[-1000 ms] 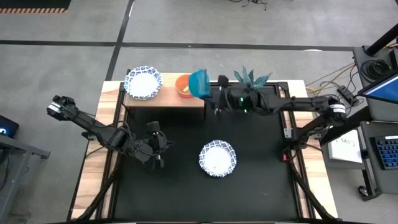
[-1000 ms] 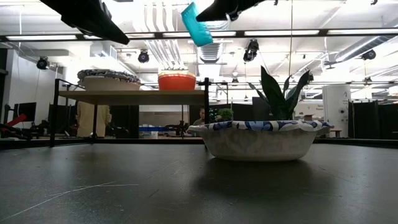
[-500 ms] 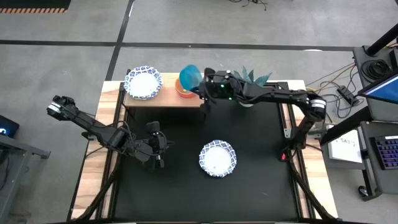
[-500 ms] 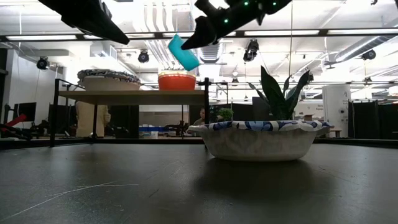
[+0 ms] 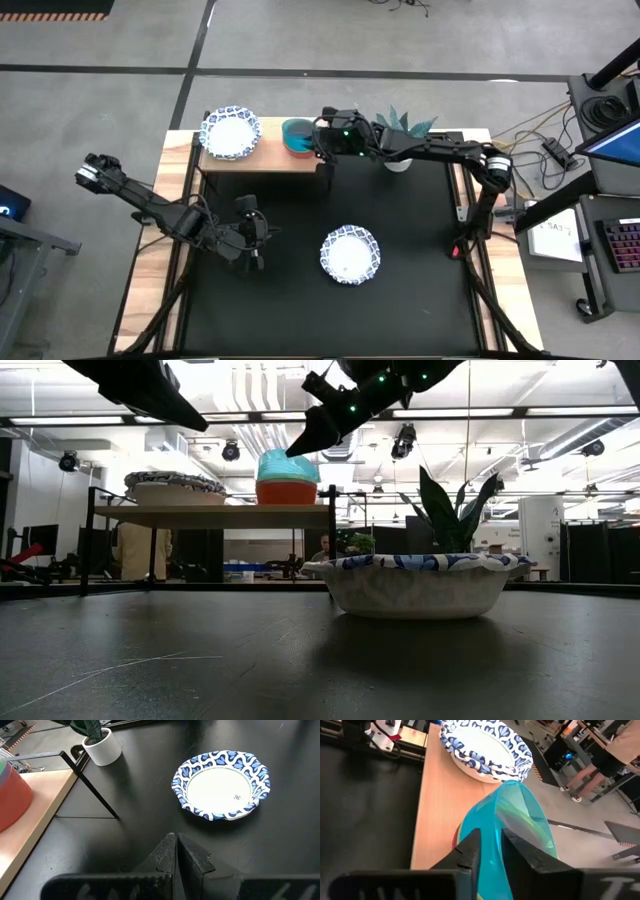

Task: Place and stack bowls onto a shelf
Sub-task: Stack the blue bowl on top of the yellow bowl on the shelf

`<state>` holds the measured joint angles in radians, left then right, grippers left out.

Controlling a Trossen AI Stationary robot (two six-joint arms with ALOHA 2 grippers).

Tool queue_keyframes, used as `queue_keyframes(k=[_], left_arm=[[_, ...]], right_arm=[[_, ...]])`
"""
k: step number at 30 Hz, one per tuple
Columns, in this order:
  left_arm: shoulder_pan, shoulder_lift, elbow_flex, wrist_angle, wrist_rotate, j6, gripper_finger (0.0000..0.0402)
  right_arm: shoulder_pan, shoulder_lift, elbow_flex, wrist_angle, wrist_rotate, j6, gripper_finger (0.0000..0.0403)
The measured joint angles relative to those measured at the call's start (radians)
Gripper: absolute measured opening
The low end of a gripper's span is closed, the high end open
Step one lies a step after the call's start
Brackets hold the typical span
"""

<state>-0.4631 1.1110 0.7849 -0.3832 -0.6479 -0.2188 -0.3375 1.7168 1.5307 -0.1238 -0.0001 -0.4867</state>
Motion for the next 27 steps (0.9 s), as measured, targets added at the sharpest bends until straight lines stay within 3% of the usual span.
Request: queue_keyframes(k=[6,11,22,27], left_arm=[[0.0,0.0,0.0,0.0,0.0,0.0,0.0],[0.0,0.0,0.0,0.0,0.0,0.0,0.0],[0.0,0.0,0.0,0.0,0.0,0.0,0.0],[0.0,0.0,0.0,-0.001,0.0,0.0,0.0]], right_arm=[[-0.002,-0.007,0.0,0.0,0.0,0.005,0.0101],[0.005,-0.032,0.0,0.01,-0.005,0.025,0.0106],[-0.004,0.031,0.0,0.213,-0.007,0.214,0.0016],[-0.003,0.079,-0.001,0.212,-0.001,0.242,0.0009]])
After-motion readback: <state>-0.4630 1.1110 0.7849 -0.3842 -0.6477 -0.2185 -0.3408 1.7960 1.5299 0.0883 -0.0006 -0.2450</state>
